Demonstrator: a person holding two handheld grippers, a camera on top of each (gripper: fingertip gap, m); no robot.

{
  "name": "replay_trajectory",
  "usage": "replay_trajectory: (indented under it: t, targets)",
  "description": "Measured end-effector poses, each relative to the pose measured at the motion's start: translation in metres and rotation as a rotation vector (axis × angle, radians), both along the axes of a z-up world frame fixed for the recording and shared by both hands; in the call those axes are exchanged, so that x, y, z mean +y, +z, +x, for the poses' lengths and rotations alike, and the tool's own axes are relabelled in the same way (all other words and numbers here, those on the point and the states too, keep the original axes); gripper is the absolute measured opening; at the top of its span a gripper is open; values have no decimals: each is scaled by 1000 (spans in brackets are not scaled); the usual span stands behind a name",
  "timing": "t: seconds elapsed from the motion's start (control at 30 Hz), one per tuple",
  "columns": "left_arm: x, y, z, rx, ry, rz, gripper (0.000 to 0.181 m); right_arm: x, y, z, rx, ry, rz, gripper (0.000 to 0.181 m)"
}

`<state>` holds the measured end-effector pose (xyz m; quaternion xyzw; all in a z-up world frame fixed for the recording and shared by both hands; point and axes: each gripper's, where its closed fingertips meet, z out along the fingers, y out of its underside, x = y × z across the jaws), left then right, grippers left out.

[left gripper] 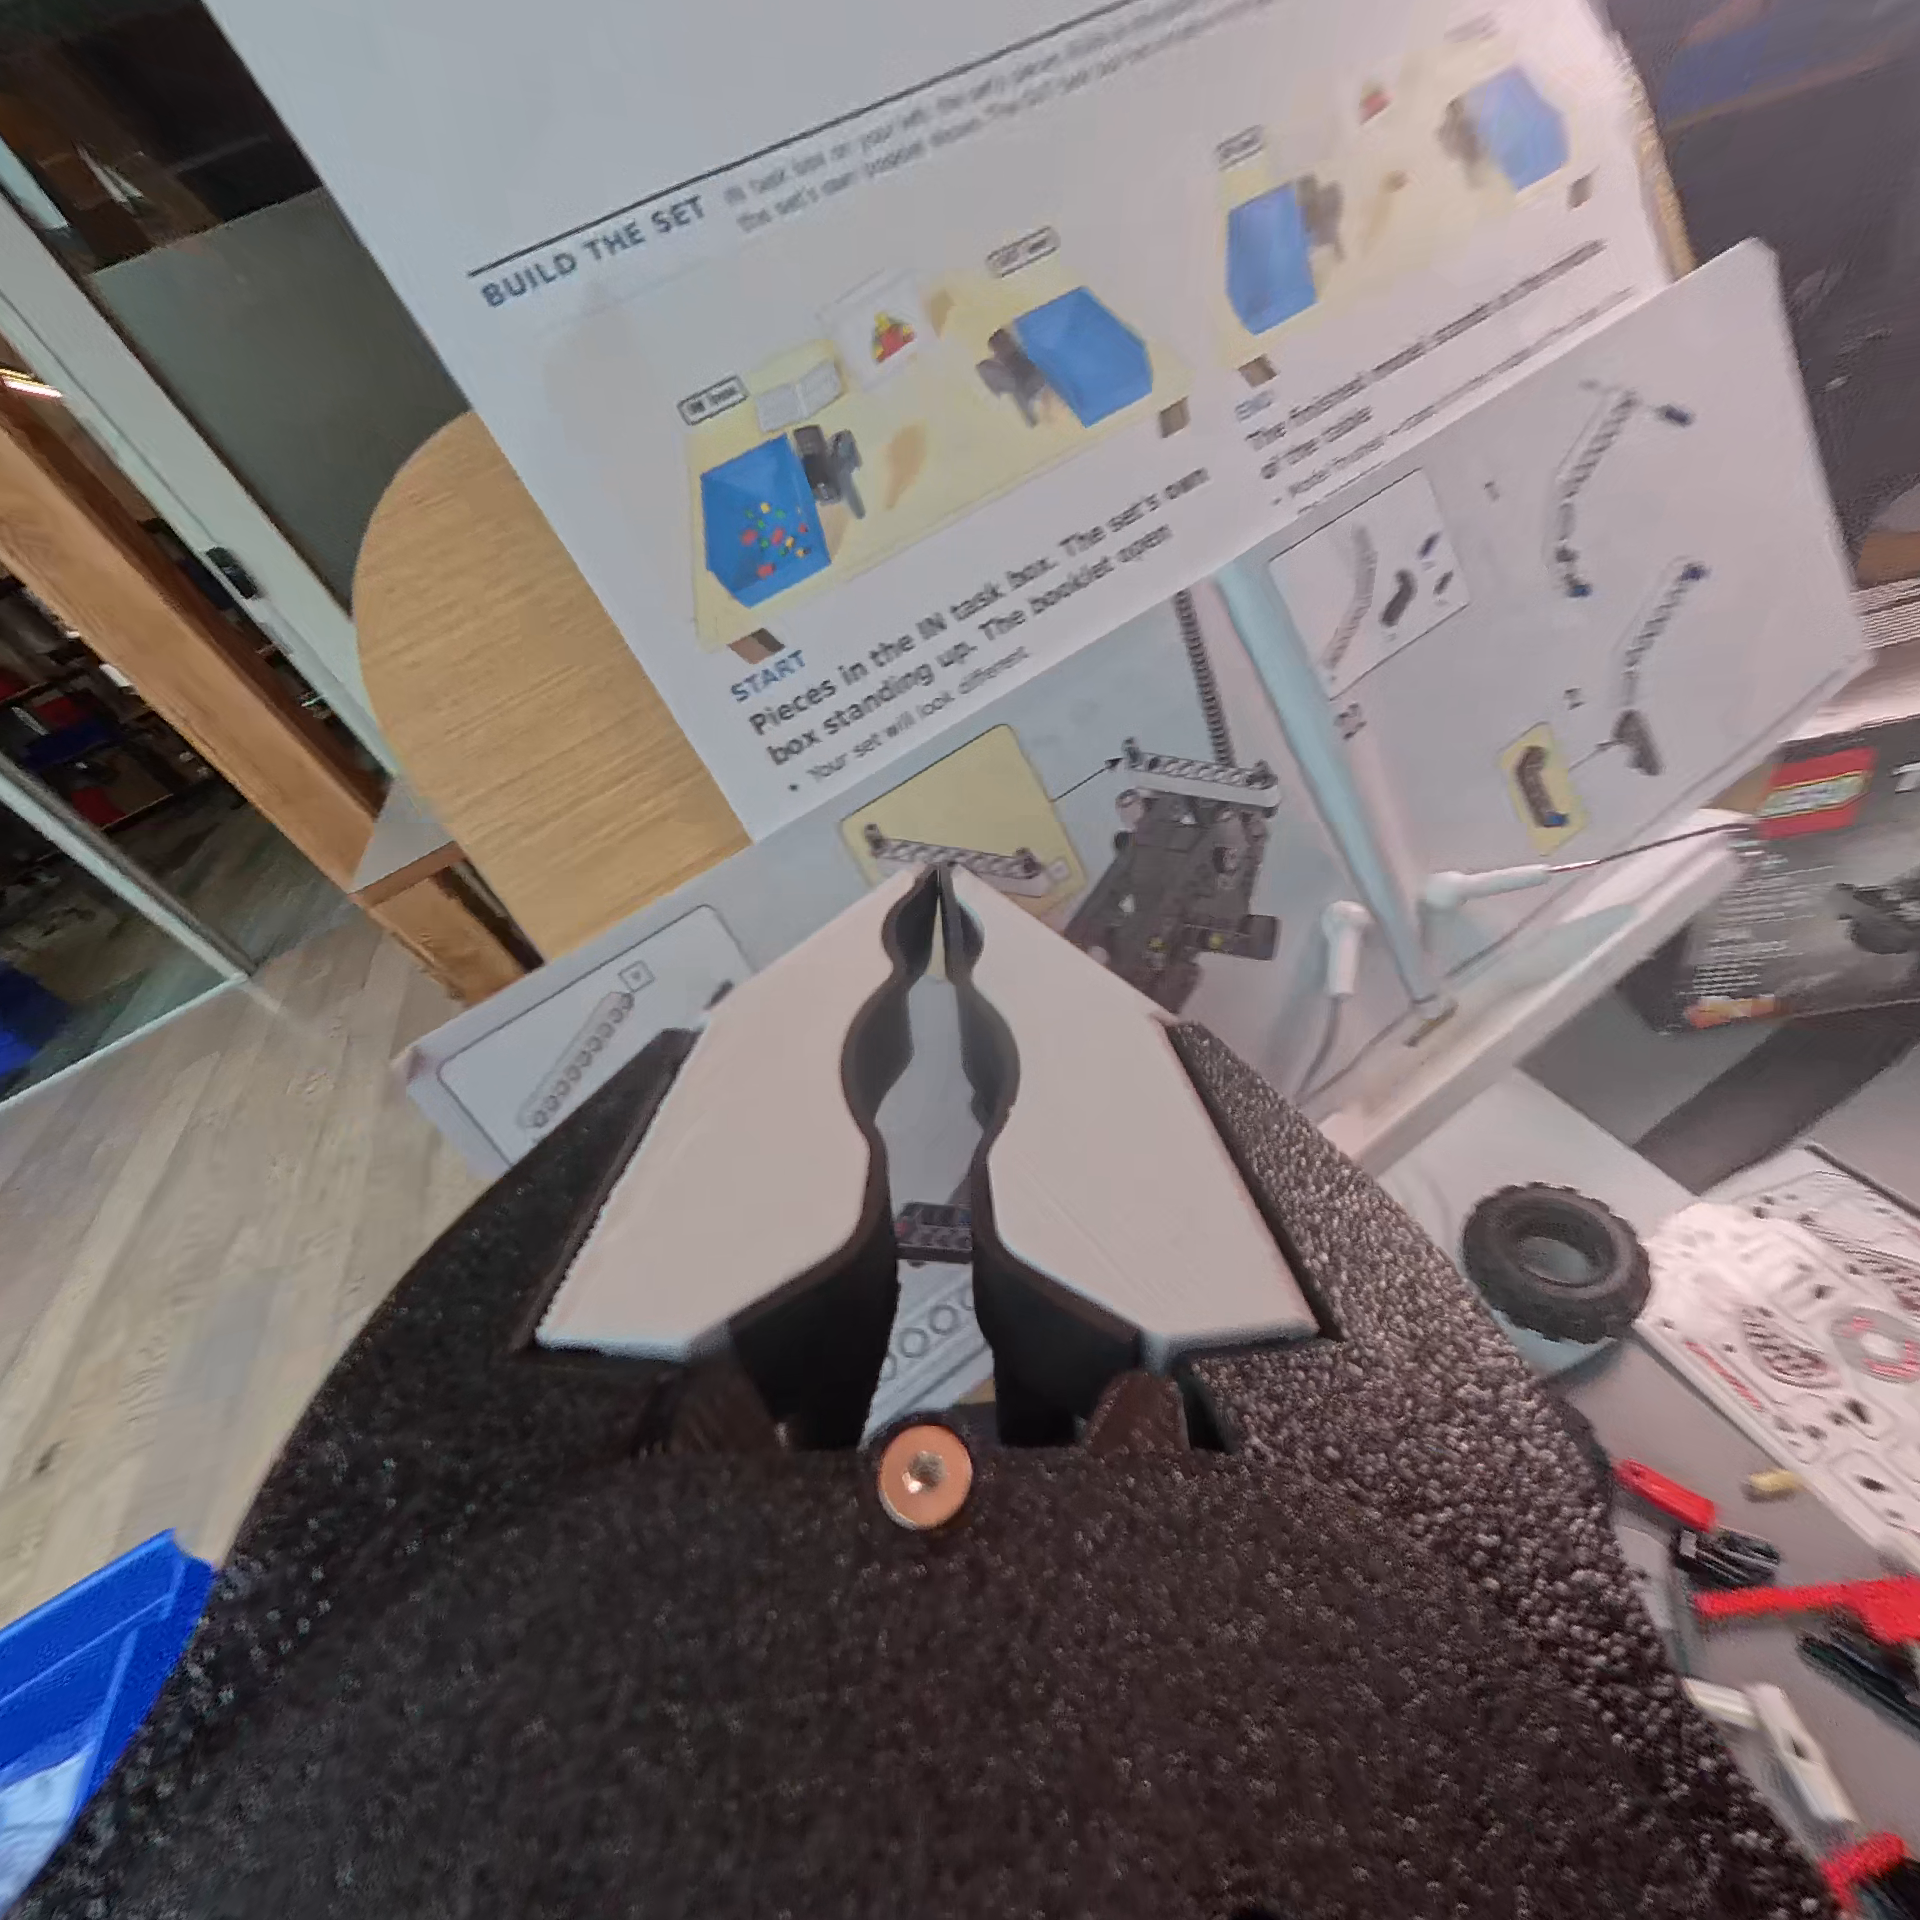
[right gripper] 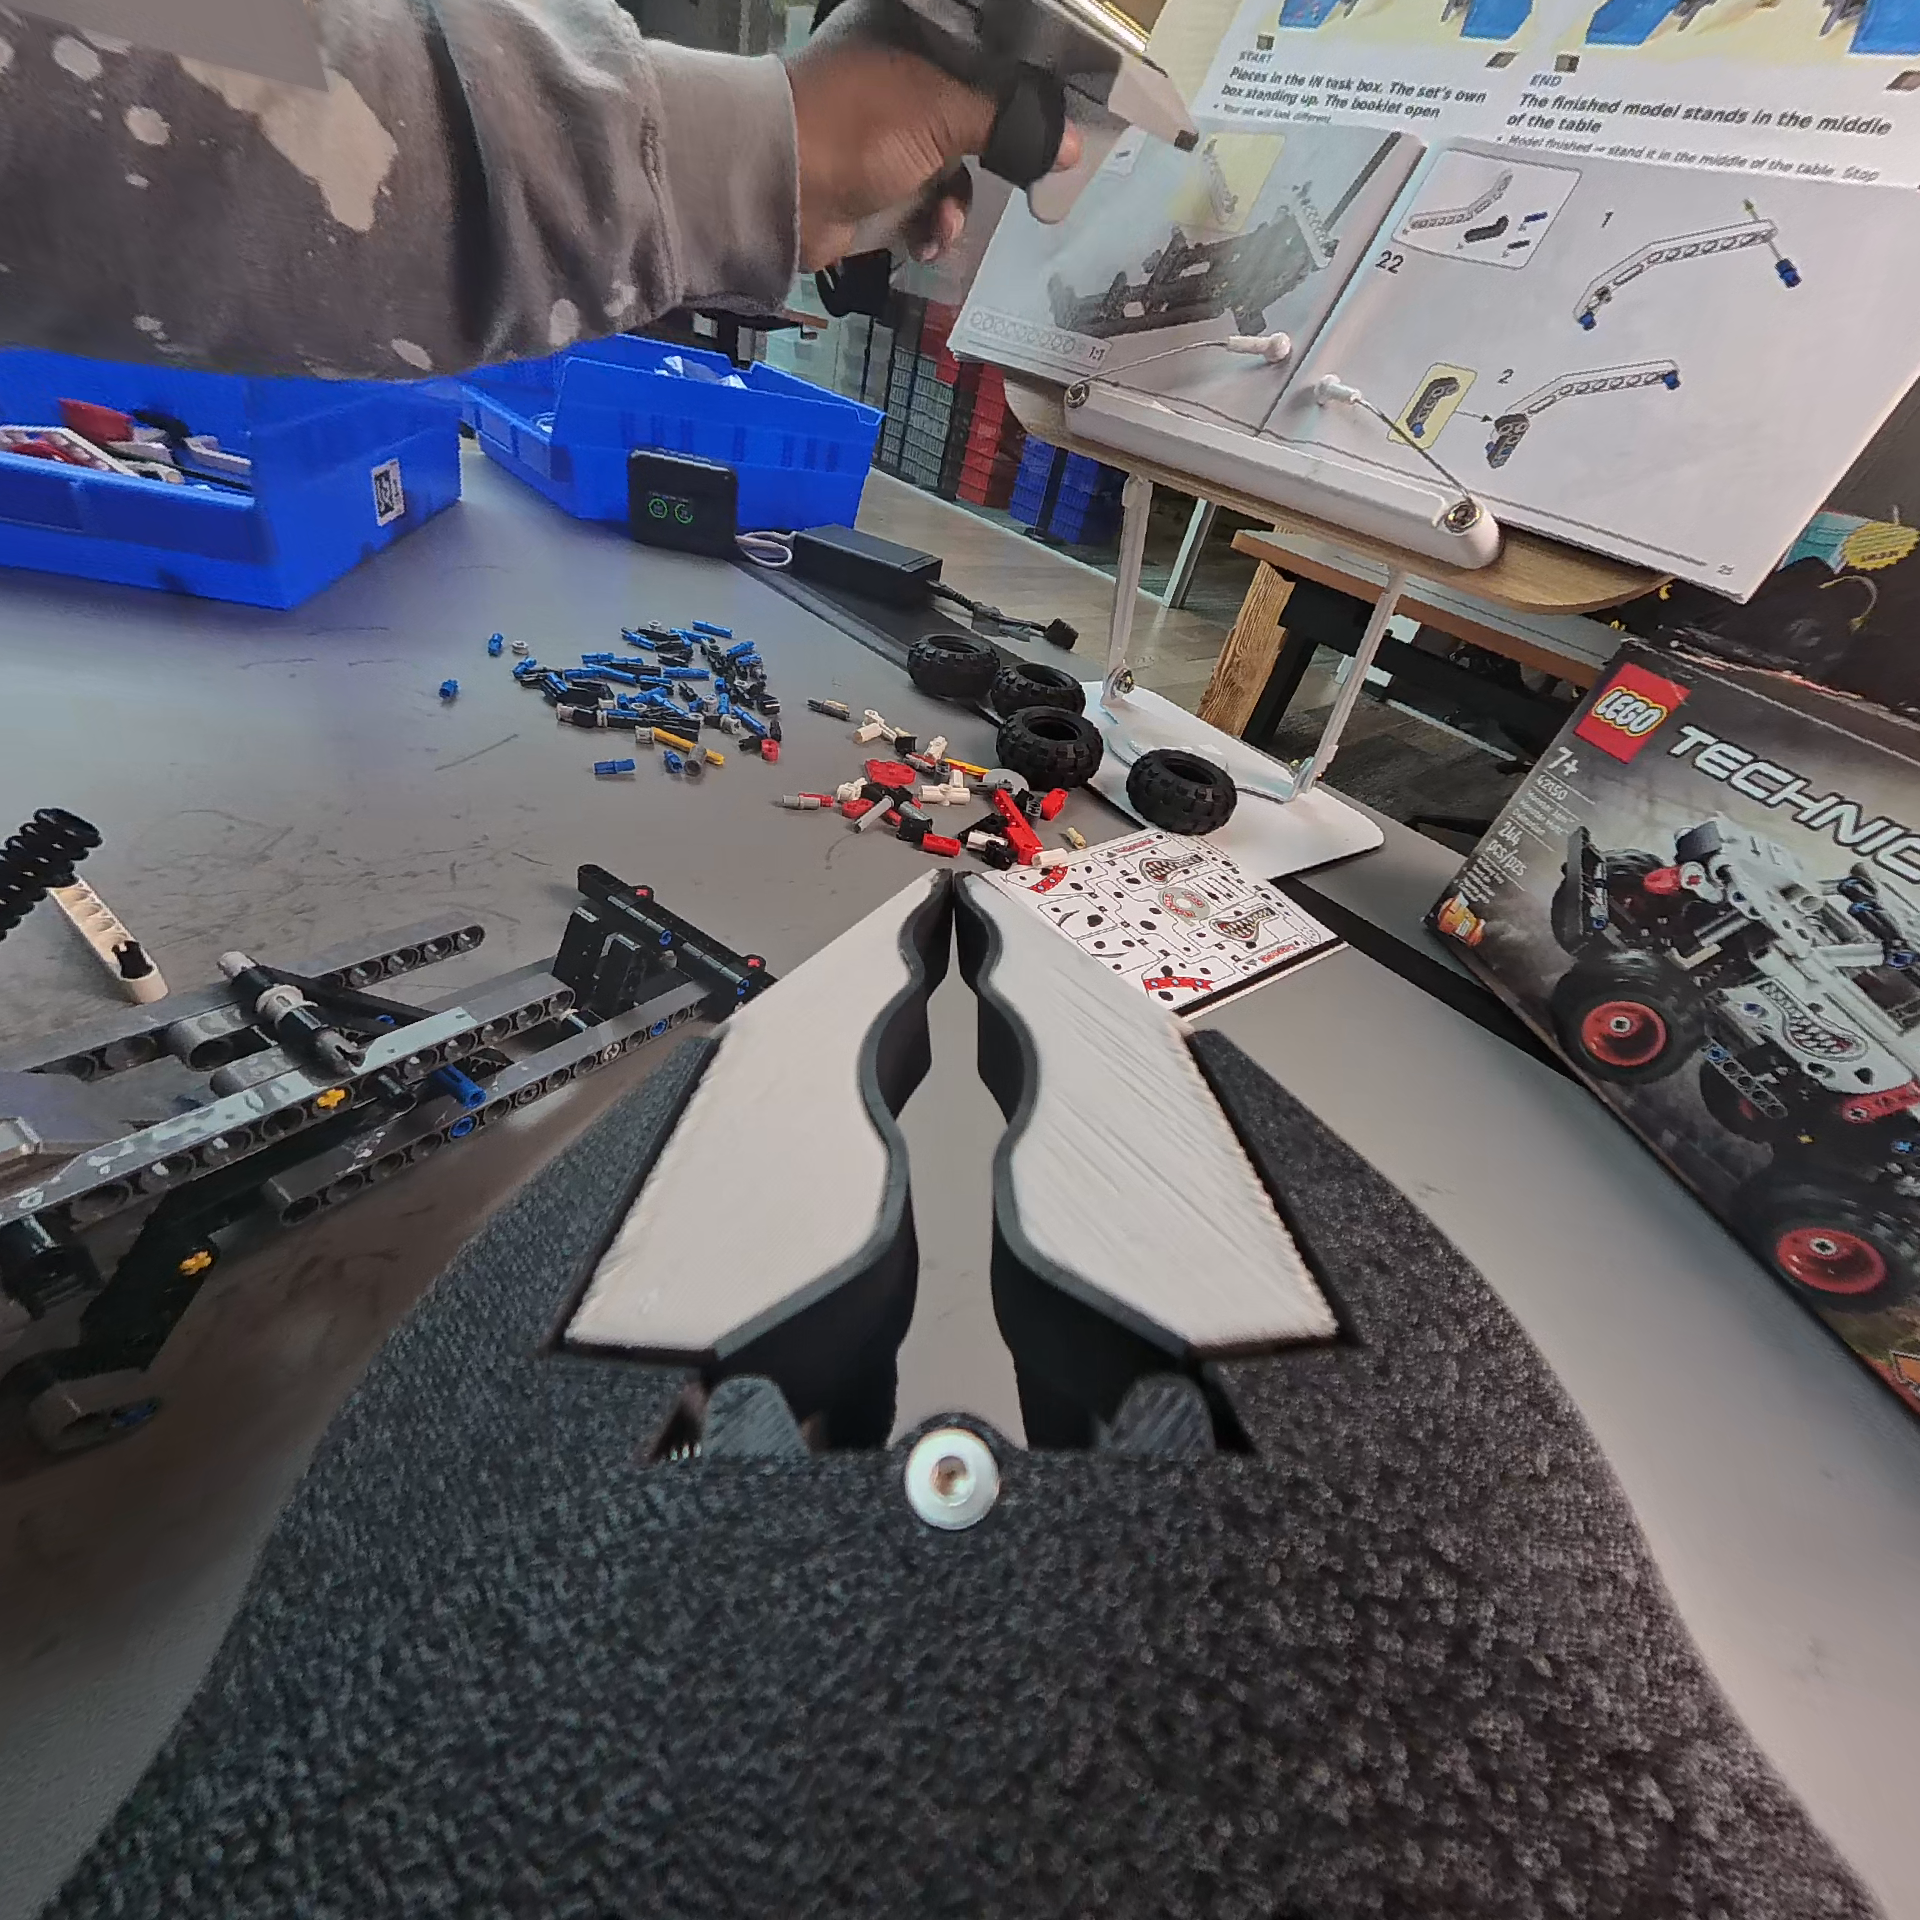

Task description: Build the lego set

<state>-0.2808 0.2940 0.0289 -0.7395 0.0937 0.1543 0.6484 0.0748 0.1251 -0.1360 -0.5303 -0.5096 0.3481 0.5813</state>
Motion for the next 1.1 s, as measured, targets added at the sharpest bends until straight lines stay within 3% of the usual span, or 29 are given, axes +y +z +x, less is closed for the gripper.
replay_trajectory:
  t: [0.1,0.17,0.27,0.37,0.43,0.53,0.6,0.73,0.8,1.0,1.1]
  targets:
    - [-34,0,60,-94,-209,-5,9,0,0,1,-1,-4,8,0]
    - [-76,-18,121,-156,-424,-104,15,0,0,2,-2,-8,10,0]
    - [-164,-70,202,-151,-707,-307,18,0,0,3,1,-9,7,0]
    - [-254,-145,243,-20,-814,-554,21,-10,4,1,17,28,-27,0]
    - [-305,-187,253,9,-827,-690,25,-38,8,-5,-2,171,-57,1]
    - [-355,-225,260,-58,-797,-784,32,-113,-3,4,-252,546,-103,18]
    - [-373,-243,260,-83,-757,-814,35,-141,-9,15,-403,613,-71,45]
    - [-379,-264,263,-32,-694,-820,33,-163,-47,23,-662,572,79,65]
    - [-373,-264,263,-21,-678,-800,11,-157,-64,22,-735,512,164,65]
    - [-364,-258,275,8,-708,-734,10,-97,-52,7,-652,239,249,52]
    - [-363,-253,282,20,-707,-677,9,-125,-26,-3,-472,320,205,40]
